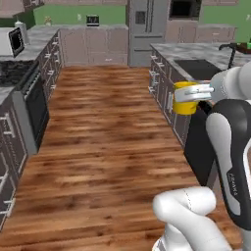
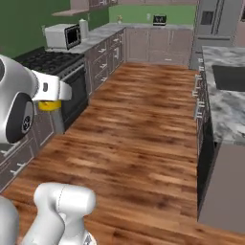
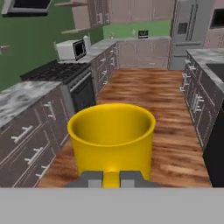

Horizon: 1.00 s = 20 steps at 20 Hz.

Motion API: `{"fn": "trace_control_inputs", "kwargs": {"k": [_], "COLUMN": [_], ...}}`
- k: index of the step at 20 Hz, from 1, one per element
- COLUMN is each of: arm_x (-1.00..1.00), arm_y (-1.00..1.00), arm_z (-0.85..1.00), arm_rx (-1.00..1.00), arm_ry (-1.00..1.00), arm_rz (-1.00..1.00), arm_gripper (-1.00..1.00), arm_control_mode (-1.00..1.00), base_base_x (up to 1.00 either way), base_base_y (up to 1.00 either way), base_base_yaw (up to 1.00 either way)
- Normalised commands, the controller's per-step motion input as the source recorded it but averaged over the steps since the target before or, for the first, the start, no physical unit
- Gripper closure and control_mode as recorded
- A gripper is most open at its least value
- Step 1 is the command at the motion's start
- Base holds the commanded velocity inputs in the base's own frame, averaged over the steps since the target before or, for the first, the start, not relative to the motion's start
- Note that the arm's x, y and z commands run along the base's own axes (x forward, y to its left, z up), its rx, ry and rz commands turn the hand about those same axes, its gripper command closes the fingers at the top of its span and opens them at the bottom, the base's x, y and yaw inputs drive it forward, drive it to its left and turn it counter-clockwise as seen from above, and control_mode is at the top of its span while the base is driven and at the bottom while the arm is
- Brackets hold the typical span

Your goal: There is a tray on the dining counter. Grab the cup, mug, and pitcher and place them on the tray. The pitcher may be placed next to the tray if it cannot fit the tray.

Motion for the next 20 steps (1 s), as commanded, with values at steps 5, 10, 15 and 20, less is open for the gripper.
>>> {"fn": "trace_control_inputs", "kwargs": {"k": [5,10,15,20], "arm_x": [0.0,0.0,0.0,0.0], "arm_y": [0.0,0.0,0.0,0.0], "arm_z": [0.0,0.0,0.0,0.0], "arm_rx": [0.0,0.0,0.0,0.0], "arm_ry": [0.0,0.0,0.0,0.0], "arm_rz": [0.0,0.0,0.0,0.0], "arm_gripper": [1.0,1.0,1.0,1.0], "arm_control_mode": [1.0,1.0,1.0,1.0], "base_base_x": [-0.3,-0.04,0.01,0.42], "base_base_y": [-0.04,-0.14,-0.56,-0.28], "base_base_yaw": [-1.0,-1.0,-0.96,-0.86]}}
